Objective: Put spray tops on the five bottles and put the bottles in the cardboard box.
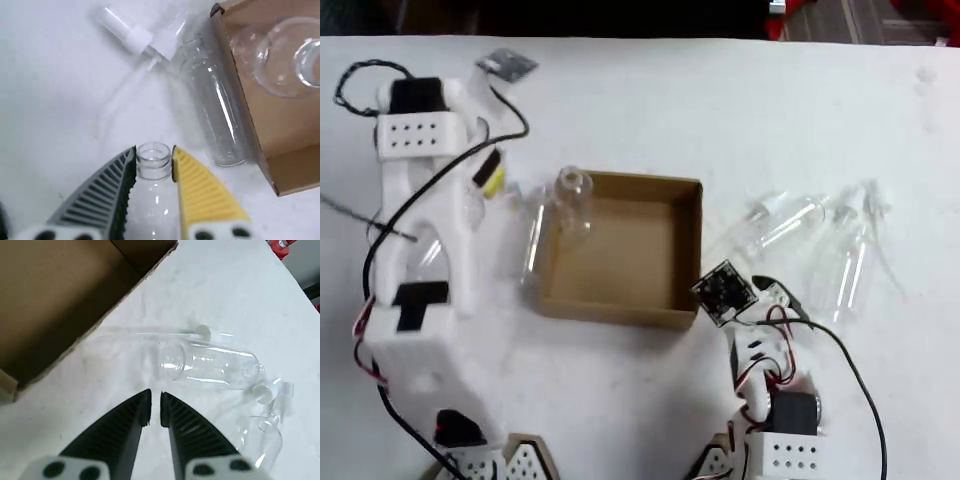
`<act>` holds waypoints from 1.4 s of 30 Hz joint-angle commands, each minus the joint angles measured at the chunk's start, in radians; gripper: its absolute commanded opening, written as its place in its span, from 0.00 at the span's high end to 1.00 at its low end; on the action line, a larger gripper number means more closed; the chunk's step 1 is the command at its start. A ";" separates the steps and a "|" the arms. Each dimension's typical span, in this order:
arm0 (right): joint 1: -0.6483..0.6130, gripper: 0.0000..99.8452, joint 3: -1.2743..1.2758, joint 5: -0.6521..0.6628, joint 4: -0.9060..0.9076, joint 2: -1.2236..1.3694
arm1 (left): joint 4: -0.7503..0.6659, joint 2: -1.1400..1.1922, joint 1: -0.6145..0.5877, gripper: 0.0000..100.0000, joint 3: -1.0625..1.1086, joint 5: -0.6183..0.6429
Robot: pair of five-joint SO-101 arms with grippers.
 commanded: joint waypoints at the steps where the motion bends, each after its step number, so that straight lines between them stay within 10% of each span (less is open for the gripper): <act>1: 0.005 0.98 0.009 0.005 0.007 -0.005 | 0.009 -0.248 0.047 0.98 0.103 0.124; 20: 0.005 0.98 0.009 0.005 0.007 -0.005 | -0.032 -0.955 0.387 0.98 0.557 0.144; 34: 0.005 0.98 0.009 0.005 0.007 -0.005 | -0.559 -1.466 0.389 0.98 1.146 0.149; 42: 0.005 0.98 0.009 0.005 0.007 -0.005 | -0.993 -1.784 0.398 0.98 1.511 0.486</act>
